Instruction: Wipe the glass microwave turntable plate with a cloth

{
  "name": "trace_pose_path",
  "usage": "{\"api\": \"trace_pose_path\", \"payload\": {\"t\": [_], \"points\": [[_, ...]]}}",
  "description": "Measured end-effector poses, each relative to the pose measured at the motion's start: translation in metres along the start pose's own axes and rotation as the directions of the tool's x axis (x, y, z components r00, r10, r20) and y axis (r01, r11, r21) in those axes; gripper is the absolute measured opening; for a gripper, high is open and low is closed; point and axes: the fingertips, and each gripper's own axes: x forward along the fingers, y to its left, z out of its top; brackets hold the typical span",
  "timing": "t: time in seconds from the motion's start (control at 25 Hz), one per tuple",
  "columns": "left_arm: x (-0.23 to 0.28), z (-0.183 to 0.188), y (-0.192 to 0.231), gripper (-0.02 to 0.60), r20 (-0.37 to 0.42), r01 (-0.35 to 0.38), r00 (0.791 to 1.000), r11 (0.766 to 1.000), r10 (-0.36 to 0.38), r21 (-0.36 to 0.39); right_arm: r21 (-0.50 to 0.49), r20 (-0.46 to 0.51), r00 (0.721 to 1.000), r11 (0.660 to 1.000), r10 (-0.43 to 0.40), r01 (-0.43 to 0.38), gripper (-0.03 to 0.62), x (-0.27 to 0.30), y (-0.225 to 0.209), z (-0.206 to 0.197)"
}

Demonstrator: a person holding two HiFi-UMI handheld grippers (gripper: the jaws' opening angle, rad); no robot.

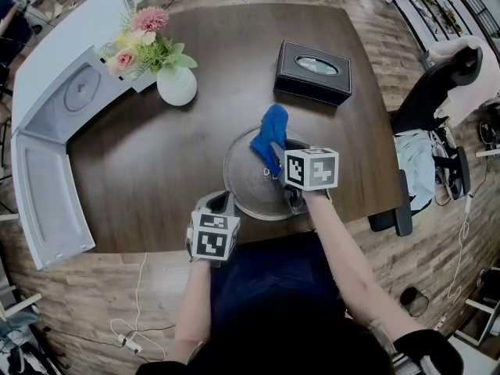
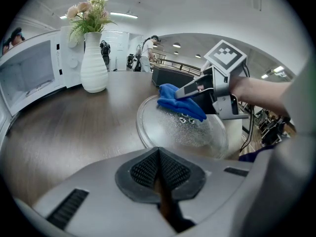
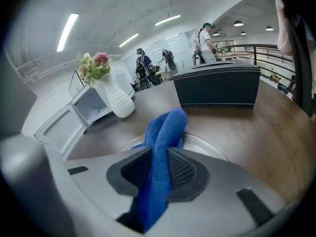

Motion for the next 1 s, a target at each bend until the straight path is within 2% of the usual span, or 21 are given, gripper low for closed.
{"api": "trace_pose_path", "payload": {"t": [1.0], "points": [[0.0,0.001,0.001,0.004,0.007,0.0,1.0,1.0,0.0,-0.002,0.041,0.043,0.985,0.985,-0.167,0.165,0.078,-0.052,-0.065,0.0]]}}
